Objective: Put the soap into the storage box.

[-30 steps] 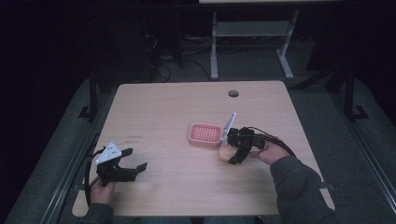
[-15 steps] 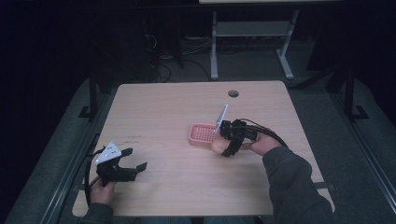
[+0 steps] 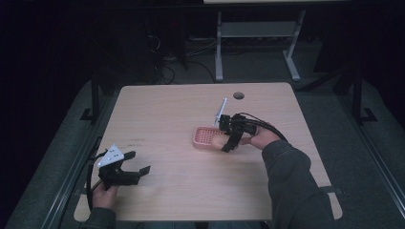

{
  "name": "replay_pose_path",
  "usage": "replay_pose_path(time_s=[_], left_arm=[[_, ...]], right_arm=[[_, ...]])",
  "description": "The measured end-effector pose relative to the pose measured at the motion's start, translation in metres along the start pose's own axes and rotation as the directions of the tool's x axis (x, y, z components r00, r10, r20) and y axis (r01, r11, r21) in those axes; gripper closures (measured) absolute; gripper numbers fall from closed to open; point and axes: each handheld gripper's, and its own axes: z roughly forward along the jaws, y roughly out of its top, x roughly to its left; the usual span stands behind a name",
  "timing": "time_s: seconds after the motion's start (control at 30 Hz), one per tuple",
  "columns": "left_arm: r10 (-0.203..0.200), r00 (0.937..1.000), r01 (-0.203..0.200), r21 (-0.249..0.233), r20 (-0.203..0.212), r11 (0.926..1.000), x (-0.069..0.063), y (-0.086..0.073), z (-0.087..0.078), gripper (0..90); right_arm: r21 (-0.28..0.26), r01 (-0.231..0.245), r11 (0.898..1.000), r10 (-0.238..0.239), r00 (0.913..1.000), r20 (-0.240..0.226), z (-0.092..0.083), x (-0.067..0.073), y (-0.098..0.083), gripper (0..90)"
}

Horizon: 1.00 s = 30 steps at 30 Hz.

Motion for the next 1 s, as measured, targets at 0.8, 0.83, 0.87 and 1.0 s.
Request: replay_pose_path(time_s=[0.8, 0.83, 0.87, 1.0], left_arm=[[0.004, 1.0000, -0.004, 0.000, -0.001, 1.0000, 0.000, 0.000, 0.000, 14.3], [0.004, 1.0000, -0.004, 0.000, -0.001, 1.0000, 0.000, 0.000, 0.000, 14.3], [0.003, 1.0000, -0.003, -0.001, 0.000, 1.0000, 0.000, 0.000, 0.000, 14.2], [0.002, 1.0000, -0.002, -0.001, 0.000, 1.0000, 0.000, 0.000, 0.000, 14.3]], right_arm=[[-0.011, -0.012, 1.000, 0.012, 0.9999, 0.000, 0.000, -0.019, 0.014, 31.9], [-0.017, -0.010, 1.000, 0.010, 0.9999, 0.003, -0.001, -0.020, 0.015, 31.9], [-0.026, -0.010, 1.000, 0.010, 1.0000, 0.000, -0.001, -0.020, 0.016, 31.9], [-0.011, 0.001, 1.000, -0.001, 1.0000, 0.005, 0.000, -0.022, 0.022, 31.9]])
